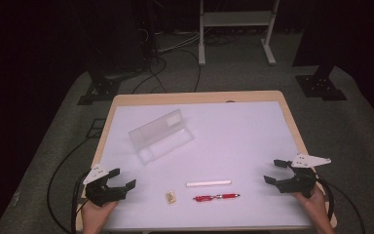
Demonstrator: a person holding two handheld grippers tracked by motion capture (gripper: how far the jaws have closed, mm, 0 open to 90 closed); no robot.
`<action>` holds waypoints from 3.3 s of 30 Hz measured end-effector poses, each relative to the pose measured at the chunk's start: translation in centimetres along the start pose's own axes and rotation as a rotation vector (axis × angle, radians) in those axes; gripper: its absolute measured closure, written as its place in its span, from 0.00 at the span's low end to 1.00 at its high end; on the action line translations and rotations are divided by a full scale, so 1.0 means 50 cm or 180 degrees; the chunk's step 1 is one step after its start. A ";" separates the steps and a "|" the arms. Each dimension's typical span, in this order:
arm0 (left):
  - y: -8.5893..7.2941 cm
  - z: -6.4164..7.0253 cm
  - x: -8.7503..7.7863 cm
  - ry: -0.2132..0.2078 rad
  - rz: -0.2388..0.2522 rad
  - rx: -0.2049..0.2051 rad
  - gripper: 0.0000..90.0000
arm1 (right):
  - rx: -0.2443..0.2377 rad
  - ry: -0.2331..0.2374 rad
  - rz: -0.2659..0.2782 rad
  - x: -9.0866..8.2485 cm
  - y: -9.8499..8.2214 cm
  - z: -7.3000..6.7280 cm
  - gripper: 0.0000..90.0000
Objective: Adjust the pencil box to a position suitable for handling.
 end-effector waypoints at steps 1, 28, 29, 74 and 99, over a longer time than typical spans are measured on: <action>0.000 0.001 0.002 -0.0011 -0.0019 0.0014 0.17 | -0.0003 0.0004 0.0003 0.000 0.000 0.000 0.19; 0.031 0.020 0.022 -0.0079 -0.0068 0.0189 0.14 | -0.0038 -0.0038 -0.0018 0.001 0.000 -0.001 0.19; 0.031 0.020 0.022 -0.0079 -0.0068 0.0189 0.14 | -0.0038 -0.0038 -0.0018 0.001 0.000 -0.001 0.19; 0.172 0.067 0.149 -0.0230 -0.0591 0.1031 0.16 | -0.0049 -0.0017 -0.0010 0.000 0.000 -0.002 0.19; 0.204 0.064 0.226 -0.0207 -0.0713 0.1122 0.18 | -0.0063 -0.0009 -0.0015 0.001 0.000 -0.003 0.19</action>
Point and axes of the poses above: each handheld gripper's, and its own axes: x roughly forward along the jaws, y roughly out of its top, z roughly to its right, the point moved 3 cm from there along x, roughly forward along the jaws
